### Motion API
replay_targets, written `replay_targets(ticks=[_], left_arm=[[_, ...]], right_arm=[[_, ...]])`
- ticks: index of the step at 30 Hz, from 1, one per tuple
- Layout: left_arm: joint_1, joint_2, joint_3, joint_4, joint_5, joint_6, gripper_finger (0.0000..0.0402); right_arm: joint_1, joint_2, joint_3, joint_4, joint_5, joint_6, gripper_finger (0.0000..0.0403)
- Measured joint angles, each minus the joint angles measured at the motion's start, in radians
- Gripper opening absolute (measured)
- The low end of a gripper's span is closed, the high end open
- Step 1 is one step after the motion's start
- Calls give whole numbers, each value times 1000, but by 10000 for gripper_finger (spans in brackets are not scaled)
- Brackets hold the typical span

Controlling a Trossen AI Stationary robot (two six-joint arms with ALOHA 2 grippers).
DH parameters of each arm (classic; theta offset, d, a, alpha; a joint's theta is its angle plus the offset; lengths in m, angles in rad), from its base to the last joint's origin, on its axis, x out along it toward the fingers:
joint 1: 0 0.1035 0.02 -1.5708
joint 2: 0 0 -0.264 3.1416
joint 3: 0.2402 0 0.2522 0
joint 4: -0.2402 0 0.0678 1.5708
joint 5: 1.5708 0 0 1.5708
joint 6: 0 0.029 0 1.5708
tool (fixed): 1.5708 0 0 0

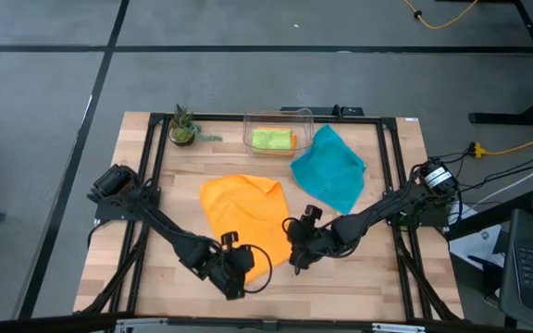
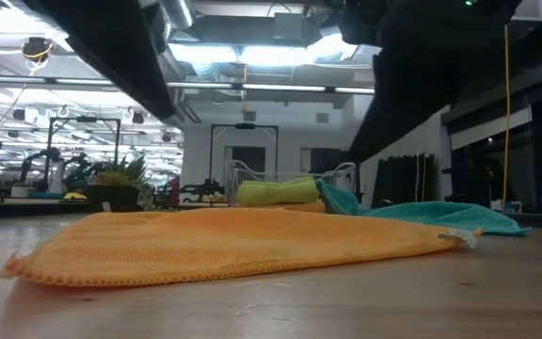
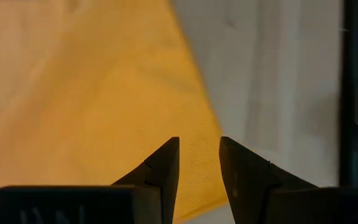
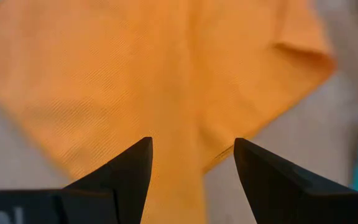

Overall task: Fold microfiber towels
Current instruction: Fold the orange microfiber cloth

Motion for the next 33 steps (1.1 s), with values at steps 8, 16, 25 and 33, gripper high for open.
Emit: replay_targets(ticks=[8,16,25,33], left_arm=[[-64,70,1,67,84,62,108],[-84,153,0,110,112,69,108],[-68,155,0,100,139,46,133],[-59,155,0,82,148,16,189]], right_arm=[[0,0,-13,-40,-270,-222,229],[0,3,-29,-140,-297,-361,229],[2,3,-29,-202,-326,-364,229],[2,71,-29,-202,-369,-361,229]])
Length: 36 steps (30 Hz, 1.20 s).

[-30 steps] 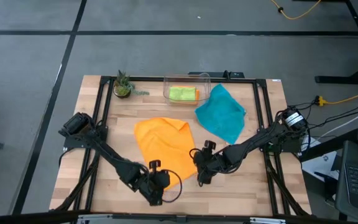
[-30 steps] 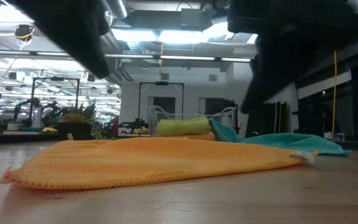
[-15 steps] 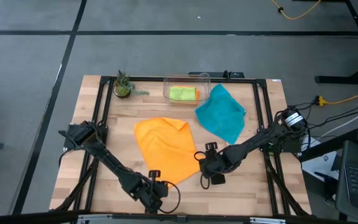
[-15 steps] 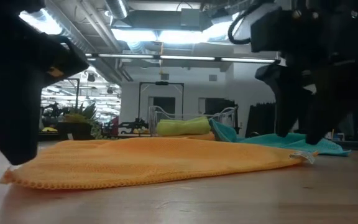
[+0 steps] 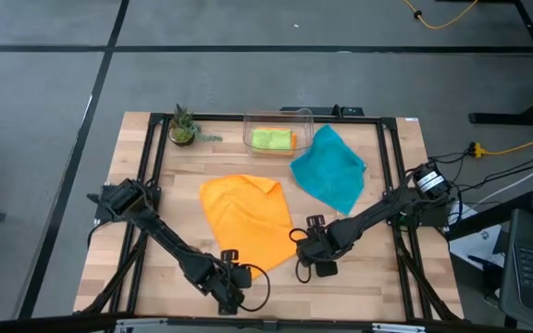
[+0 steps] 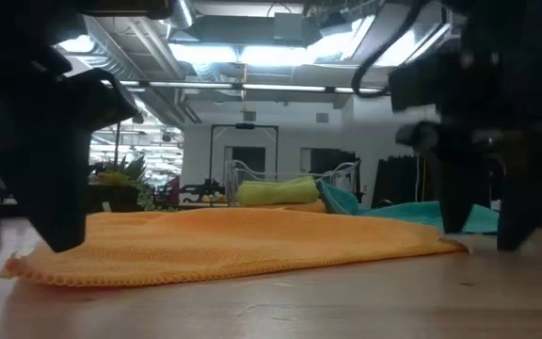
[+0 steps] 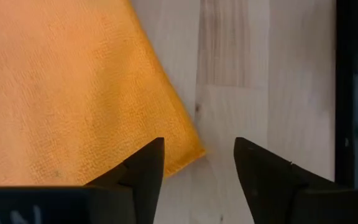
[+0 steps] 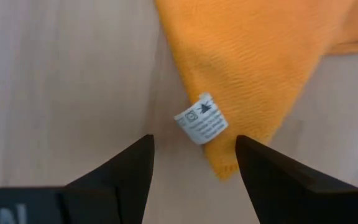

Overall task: Fold microfiber towels
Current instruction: Fold the orange microfiber cloth

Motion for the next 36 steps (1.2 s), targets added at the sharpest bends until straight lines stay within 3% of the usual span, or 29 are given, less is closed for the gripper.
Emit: replay_targets(ticks=[6,15,20,25,30,36], left_arm=[[0,0,0,-2,10,-25,191],[-8,41,-30,-8,41,-7,186],[-20,63,-31,-5,-35,5,185],[-20,60,-34,0,-40,33,180],[-19,60,-35,3,-52,35,146],[-19,61,-37,12,-81,35,57]], right_arm=[[0,39,5,-2,1,26,225],[1,41,3,5,0,66,173],[2,41,2,9,-1,78,154],[1,41,1,10,0,80,150],[1,41,0,16,3,85,150],[2,41,0,23,10,121,126]])
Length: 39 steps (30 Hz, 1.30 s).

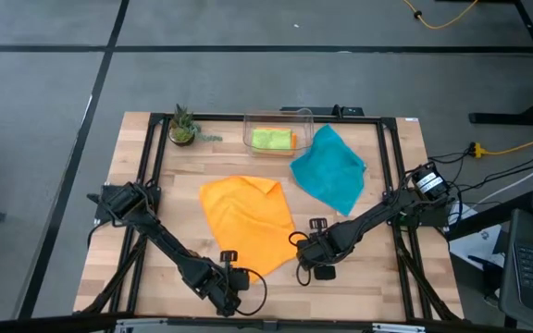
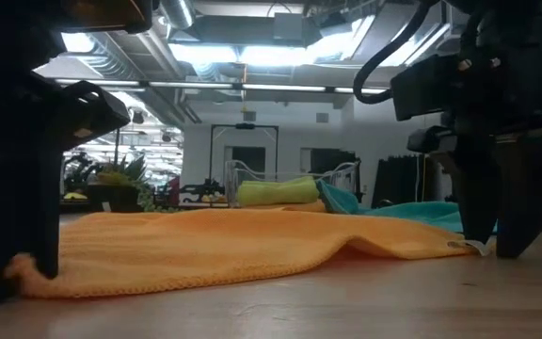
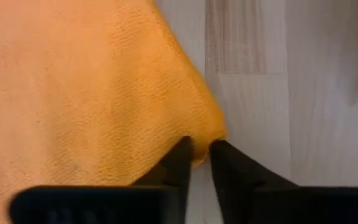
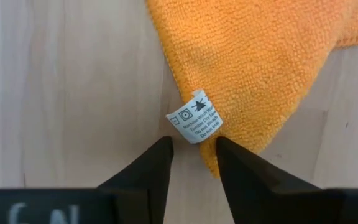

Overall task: Fold microfiber towels
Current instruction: Fold the orange microfiber cloth

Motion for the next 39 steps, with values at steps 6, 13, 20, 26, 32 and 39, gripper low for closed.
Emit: replay_targets(ticks=[6,13,20,26,32,39], left_arm=[[0,1,-1,7,-7,0,6],[-2,-14,5,5,-13,74,0],[0,-77,120,-203,-65,155,0],[-2,-92,324,-585,-157,160,0],[-17,-96,569,-937,-272,160,0],[-48,-122,819,-1092,-374,240,0]], right_arm=[[0,2,0,18,10,61,45],[-1,6,30,14,36,90,4],[-2,11,220,-196,29,67,2],[14,10,448,-472,115,36,2],[58,10,720,-799,270,89,1],[119,3,1027,-916,361,70,0]])
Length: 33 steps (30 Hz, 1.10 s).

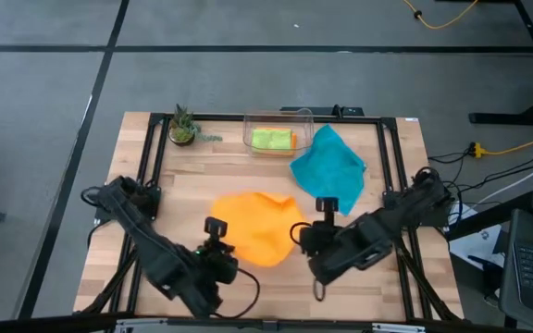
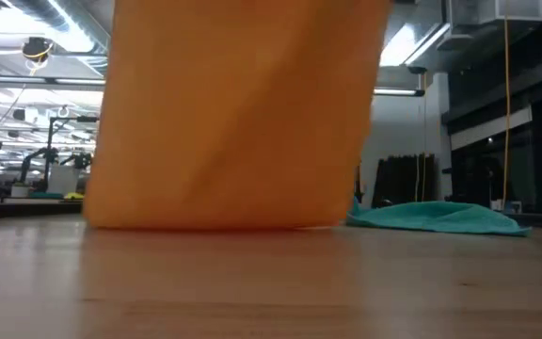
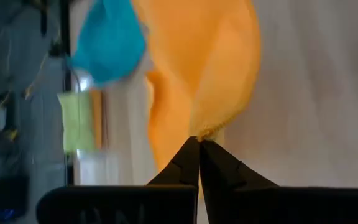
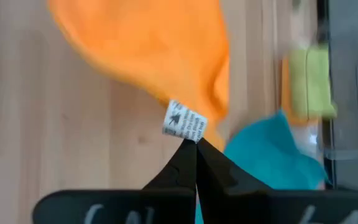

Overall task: Fold microfiber towels
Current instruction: Fold the orange microfiber cloth

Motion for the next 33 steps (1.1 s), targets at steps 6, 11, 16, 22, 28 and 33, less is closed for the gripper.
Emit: replay_targets(ticks=[6,11,16,22,28,33], left_arm=[[-41,-21,199,-4,-71,78,0],[-72,-92,226,88,-184,180,0],[-68,-155,226,127,-250,153,0],[-8,-168,226,99,-203,84,0],[128,-146,173,-2,-83,-53,0],[272,-149,55,-8,-63,-6,0]], right_arm=[[50,-4,226,4,25,-80,0],[69,-87,196,115,116,-189,0],[54,-106,221,156,193,-266,0],[-19,-88,220,140,191,-271,0],[-141,-39,220,54,181,-222,0],[-272,26,219,48,181,-288,0]])
